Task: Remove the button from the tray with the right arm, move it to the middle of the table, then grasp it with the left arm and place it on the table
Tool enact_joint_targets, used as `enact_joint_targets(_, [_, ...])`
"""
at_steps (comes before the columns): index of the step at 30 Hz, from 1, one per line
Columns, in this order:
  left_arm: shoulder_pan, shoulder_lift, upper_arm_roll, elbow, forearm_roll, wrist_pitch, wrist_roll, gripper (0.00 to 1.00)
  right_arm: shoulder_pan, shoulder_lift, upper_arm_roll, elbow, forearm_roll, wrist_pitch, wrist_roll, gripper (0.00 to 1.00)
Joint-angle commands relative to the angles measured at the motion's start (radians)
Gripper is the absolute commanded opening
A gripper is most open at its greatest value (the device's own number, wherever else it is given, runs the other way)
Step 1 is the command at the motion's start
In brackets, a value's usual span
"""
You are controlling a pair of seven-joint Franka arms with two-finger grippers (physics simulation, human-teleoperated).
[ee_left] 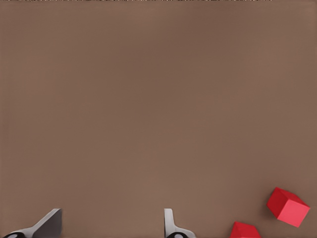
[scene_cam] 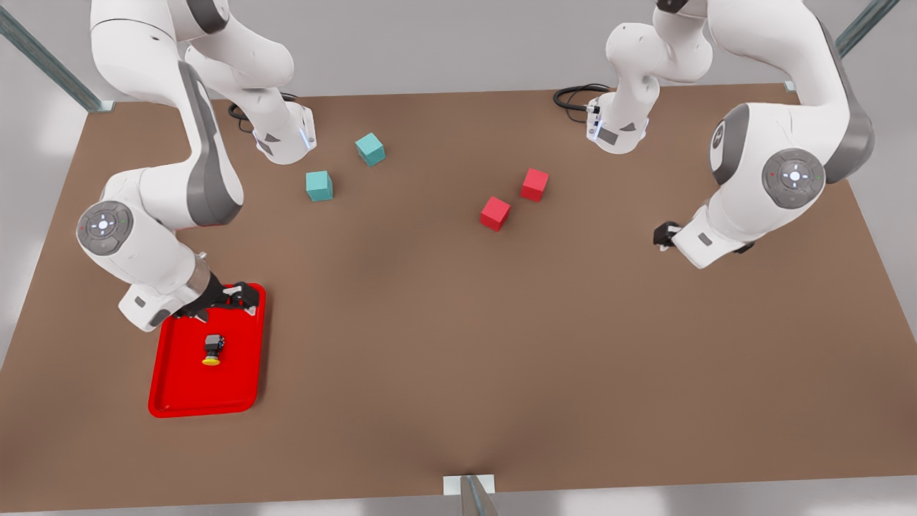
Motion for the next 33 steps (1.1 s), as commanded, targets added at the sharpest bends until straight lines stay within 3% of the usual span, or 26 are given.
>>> enact_joint_targets(1, [0.0, 0.0, 0.0, 0.0, 0.002, 0.027, 0.027, 1.0, -0.008, -0.001, 0.0, 0.0, -0.009, 0.005, -0.016, 1.0])
enact_joint_targets(6, [0.001, 0.008, 0.0, 0.0, 0.002, 0.027, 0.029, 1.0, -0.135, 0.137, -0.006, -0.009, -0.024, -0.025, -0.032, 1.0])
enact_joint_targets(7, [0.001, 0.008, 0.0, 0.0, 0.002, 0.027, 0.029, 1.0, -0.149, 0.188, -0.004, -0.005, -0.144, -0.006, -0.031, 1.0])
enact_joint_targets(9, [0.001, 0.009, 0.0, 0.0, 0.002, 0.027, 0.029, 1.0, -0.184, 0.269, -0.004, 0.017, -0.163, 0.111, -0.035, 1.0])
enact_joint_targets(13, [0.001, 0.012, 0.0, 0.0, 0.001, 0.027, 0.029, 1.0, -0.225, 0.49, -0.006, 0.238, -0.159, 0.12, -0.215, 1.0])
enact_joint_targets(17, [0.001, 0.014, 0.0, 0.0, 0.002, 0.026, 0.029, 1.0, -0.241, 0.583, -0.006, 0.247, -0.155, 0.255, -0.321, 1.0])
enact_joint_targets(22, [0.0, 0.015, 0.0, 0.0, 0.002, 0.026, 0.029, 1.0, -0.242, 0.582, -0.006, 0.227, -0.149, 0.258, -0.318, 1.0])
enact_joint_targets(26, [0.0, 0.029, 0.0, 0.0, 0.002, 0.024, 0.03, 1.0, -0.296, 0.501, 0.0, 0.012, -0.15, 0.261, -0.305, 1.0])
enact_joint_targets(33, [0.001, 0.04, 0.0, -0.003, 0.002, 0.02, 0.03, 1.0, -0.308, 0.452, 0.002, -0.121, -0.149, 0.375, -0.263, 1.0])
